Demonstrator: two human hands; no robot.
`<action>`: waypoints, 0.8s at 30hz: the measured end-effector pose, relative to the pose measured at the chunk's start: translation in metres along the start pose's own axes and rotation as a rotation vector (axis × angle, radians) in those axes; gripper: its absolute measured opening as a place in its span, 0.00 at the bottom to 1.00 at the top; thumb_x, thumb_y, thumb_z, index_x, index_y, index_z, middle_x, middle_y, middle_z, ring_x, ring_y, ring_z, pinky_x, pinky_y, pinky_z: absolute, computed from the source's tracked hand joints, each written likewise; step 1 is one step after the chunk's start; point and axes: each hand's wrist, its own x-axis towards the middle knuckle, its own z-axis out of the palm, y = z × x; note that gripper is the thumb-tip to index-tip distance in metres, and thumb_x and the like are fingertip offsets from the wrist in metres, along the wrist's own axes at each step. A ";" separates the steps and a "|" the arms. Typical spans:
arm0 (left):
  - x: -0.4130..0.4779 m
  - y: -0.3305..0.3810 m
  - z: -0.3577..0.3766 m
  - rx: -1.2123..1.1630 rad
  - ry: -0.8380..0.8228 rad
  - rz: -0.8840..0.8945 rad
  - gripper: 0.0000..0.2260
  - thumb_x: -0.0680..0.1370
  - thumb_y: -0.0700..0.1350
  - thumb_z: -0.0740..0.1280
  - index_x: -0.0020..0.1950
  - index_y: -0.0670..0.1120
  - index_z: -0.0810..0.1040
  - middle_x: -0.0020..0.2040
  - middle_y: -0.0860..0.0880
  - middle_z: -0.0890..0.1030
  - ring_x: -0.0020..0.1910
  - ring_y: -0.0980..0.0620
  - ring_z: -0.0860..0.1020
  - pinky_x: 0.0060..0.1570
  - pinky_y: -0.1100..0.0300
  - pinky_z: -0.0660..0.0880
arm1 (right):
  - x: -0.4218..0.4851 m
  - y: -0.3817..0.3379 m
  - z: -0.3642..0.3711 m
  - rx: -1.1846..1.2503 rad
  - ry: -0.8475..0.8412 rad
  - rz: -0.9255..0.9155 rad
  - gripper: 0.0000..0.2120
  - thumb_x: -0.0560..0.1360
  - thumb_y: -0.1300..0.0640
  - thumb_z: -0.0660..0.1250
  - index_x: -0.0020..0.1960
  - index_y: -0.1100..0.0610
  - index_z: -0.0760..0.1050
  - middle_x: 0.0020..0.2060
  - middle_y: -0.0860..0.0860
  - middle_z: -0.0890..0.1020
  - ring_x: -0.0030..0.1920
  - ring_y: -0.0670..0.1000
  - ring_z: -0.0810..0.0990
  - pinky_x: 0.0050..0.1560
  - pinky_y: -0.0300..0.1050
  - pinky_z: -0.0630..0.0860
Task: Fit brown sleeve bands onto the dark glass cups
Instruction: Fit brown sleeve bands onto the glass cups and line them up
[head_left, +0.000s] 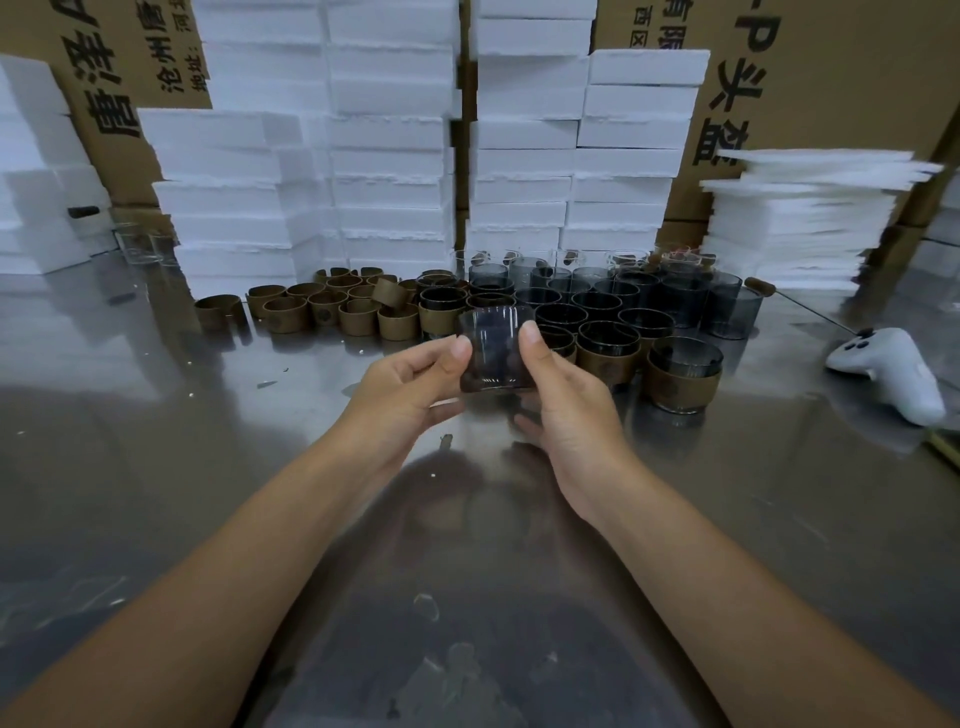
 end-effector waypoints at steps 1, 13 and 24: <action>0.000 -0.001 0.000 0.014 0.031 0.003 0.23 0.68 0.56 0.68 0.60 0.47 0.80 0.53 0.48 0.84 0.52 0.54 0.82 0.49 0.62 0.74 | -0.001 -0.001 -0.001 0.021 0.016 -0.017 0.13 0.72 0.40 0.65 0.46 0.45 0.84 0.44 0.43 0.86 0.45 0.40 0.83 0.41 0.30 0.75; -0.001 -0.003 -0.001 -0.006 -0.086 0.018 0.20 0.67 0.57 0.70 0.53 0.47 0.82 0.49 0.50 0.85 0.49 0.56 0.82 0.43 0.66 0.76 | 0.000 0.001 0.001 -0.004 -0.023 -0.033 0.11 0.66 0.44 0.73 0.46 0.49 0.83 0.39 0.42 0.85 0.39 0.37 0.81 0.36 0.27 0.72; 0.002 0.000 -0.002 -0.201 -0.134 0.016 0.17 0.71 0.54 0.67 0.57 0.49 0.81 0.49 0.48 0.85 0.45 0.54 0.83 0.41 0.64 0.78 | 0.004 -0.006 -0.005 0.277 -0.061 0.187 0.19 0.61 0.44 0.71 0.49 0.51 0.81 0.37 0.47 0.84 0.35 0.41 0.82 0.35 0.36 0.75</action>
